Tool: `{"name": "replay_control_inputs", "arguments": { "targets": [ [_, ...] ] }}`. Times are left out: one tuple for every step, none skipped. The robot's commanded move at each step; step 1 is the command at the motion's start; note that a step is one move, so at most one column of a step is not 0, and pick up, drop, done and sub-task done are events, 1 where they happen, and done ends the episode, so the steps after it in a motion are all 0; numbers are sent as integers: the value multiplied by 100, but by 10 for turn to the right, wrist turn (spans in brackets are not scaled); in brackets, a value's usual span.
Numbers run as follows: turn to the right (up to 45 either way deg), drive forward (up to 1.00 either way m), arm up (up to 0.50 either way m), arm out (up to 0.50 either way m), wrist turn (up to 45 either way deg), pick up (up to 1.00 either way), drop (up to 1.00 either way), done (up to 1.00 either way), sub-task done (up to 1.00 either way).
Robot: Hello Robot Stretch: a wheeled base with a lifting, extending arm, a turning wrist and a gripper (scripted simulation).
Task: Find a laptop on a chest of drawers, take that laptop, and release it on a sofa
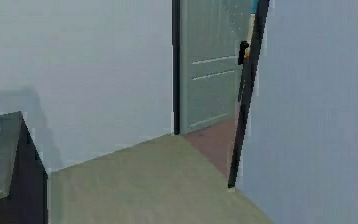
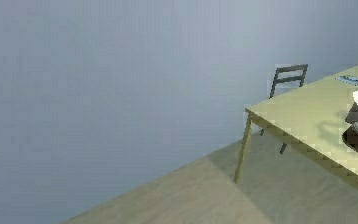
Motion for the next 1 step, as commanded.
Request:
{"name": "replay_control_inputs", "arguments": {
  "targets": [
    [0, 100, 0, 0, 0, 0, 0, 0, 0]
  ]
}}
